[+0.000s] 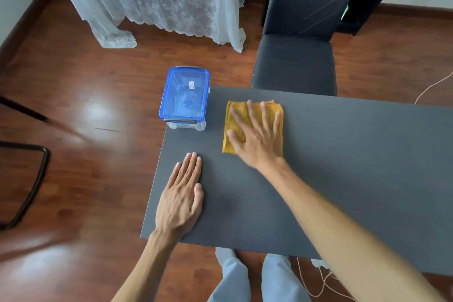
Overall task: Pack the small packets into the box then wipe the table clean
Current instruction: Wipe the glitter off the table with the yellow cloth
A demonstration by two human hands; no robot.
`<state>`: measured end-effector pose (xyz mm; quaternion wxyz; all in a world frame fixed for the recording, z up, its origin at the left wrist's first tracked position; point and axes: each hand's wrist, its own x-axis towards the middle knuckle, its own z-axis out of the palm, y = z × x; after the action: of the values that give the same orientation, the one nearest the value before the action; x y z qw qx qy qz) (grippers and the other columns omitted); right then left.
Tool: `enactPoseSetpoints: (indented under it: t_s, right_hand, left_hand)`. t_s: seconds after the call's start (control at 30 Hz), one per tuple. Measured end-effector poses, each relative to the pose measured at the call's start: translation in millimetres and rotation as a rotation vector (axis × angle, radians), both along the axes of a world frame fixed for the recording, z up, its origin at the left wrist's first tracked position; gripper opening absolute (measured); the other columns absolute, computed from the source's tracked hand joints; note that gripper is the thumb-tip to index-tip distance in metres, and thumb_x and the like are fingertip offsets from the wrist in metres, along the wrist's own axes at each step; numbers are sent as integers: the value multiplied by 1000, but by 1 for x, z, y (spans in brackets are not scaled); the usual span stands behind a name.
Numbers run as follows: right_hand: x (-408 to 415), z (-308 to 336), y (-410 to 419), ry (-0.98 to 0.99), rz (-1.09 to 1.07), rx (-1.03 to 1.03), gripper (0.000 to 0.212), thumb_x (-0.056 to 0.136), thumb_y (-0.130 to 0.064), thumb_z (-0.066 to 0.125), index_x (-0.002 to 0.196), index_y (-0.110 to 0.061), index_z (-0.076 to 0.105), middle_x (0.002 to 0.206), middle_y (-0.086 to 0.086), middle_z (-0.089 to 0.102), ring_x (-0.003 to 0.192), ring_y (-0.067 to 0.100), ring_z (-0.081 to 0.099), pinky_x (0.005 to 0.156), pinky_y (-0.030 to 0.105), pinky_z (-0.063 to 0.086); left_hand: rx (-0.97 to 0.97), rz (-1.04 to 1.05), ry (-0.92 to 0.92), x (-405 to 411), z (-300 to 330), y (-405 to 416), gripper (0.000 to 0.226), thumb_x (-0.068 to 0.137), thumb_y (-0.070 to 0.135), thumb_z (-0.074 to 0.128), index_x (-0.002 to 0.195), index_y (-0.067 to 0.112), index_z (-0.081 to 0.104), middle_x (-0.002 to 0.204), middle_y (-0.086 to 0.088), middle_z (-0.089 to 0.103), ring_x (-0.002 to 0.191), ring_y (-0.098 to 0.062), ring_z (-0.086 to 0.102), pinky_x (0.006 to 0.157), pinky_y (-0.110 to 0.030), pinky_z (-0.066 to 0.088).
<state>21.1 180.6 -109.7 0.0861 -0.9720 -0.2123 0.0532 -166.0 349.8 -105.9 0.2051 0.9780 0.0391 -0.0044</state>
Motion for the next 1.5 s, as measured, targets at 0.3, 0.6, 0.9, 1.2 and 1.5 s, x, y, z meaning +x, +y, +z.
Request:
enactPoseSetpoints:
  t_s: [0.3,0.6,0.9,1.2,1.5]
  right_hand:
    - [-97,1,-147,-7,46,-72,66,96,-74,31,156,-50,28,171,-2,22,157,33,19,123,66,13]
    - [-128,-7,-24,-39,196,51,61,98,-63,39,157,-48,28,172,-2,20,159,33,11,120,70,14]
    - [-39,10,-193,-28,-336,-86,66,97,-68,31,158,-43,31,170,6,24,157,40,14,122,68,9]
    - [-166,-7,-196,3,119,48,63,98,-68,39,157,-52,24,173,-9,13,160,26,9,122,65,18]
    - [-49,6,-227,-61,-246,0,62,97,-59,41,155,-39,39,168,0,32,155,39,23,123,65,13]
  left_hand:
    - [38,3,22,-3,0,-5,59,101,29,14,155,7,16,164,-3,13,153,-15,6,123,-40,10]
    - [18,36,25,-3,-2,-1,58,100,28,12,155,8,17,164,-3,16,153,-13,5,124,-41,8]
    - [80,98,53,8,1,-62,61,98,30,18,155,7,19,164,-4,14,153,-21,3,124,-43,9]
    - [86,4,42,58,0,-109,60,99,27,12,155,10,19,165,0,13,153,-15,2,125,-39,5]
    - [116,43,70,58,0,-183,63,98,32,14,156,6,12,165,-6,7,153,-18,-3,124,-41,7]
